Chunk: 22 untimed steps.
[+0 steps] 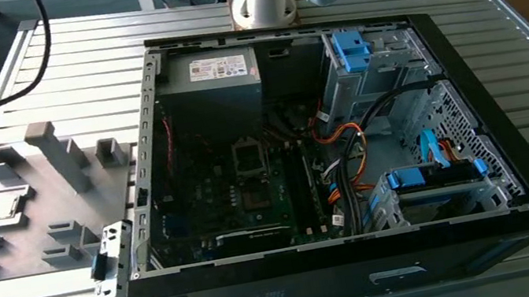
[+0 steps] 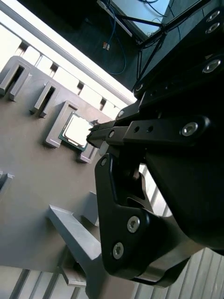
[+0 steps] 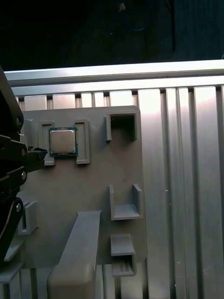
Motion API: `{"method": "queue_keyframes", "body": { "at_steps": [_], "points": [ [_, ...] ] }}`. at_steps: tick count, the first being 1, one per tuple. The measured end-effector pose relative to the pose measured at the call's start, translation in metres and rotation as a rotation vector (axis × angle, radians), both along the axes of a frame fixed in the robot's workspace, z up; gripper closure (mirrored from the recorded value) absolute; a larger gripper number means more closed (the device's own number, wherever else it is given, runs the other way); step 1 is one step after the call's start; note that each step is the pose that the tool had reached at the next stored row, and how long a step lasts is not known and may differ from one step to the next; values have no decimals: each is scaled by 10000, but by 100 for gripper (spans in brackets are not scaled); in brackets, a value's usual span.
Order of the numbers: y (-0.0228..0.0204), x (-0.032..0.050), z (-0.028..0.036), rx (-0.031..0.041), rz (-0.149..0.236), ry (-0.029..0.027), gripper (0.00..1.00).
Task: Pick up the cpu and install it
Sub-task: 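Pick up the cpu and move it towards the insertion slot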
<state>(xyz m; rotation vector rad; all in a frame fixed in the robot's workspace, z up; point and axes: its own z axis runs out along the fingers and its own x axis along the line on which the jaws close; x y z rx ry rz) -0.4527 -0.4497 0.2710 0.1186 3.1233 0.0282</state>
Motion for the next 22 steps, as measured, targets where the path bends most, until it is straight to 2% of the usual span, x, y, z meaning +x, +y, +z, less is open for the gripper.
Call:
{"method": "queue_keyframes", "body": {
  "at_steps": [2,4,9,15,22],
  "points": [
    [1,-1,-26,-10,13,73,89],
    [0,0,-61,-12,104,96,89],
    [0,0,-153,-22,449,98,89],
    [0,0,-261,-39,549,99,89],
    [11,-19,-387,-167,548,102,89]
  ]
}}
